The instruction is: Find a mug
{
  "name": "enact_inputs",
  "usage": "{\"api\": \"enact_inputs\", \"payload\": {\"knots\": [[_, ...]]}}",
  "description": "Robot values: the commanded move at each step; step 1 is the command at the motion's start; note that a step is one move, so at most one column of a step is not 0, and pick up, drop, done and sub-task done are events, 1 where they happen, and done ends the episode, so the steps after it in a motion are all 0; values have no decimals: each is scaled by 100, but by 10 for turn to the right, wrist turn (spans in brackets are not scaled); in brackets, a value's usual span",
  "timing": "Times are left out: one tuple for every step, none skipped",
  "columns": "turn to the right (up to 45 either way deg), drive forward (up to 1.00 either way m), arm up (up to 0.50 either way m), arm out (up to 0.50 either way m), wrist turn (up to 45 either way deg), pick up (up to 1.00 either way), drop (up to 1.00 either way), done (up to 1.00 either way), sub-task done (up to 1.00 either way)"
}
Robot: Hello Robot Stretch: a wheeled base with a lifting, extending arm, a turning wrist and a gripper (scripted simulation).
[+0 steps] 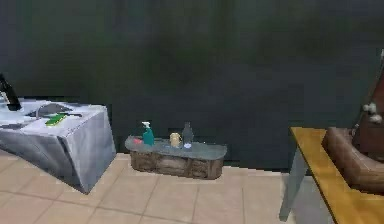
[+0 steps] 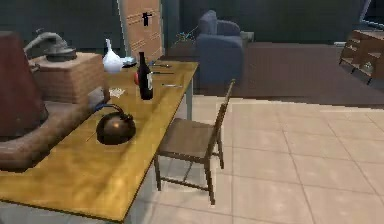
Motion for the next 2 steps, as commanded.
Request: {"api": "enact_inputs", "payload": {"knots": [[0, 75, 0, 0, 0, 0, 0, 0, 0], [-90, 0, 0, 0, 0, 0, 0, 0, 0]]}}
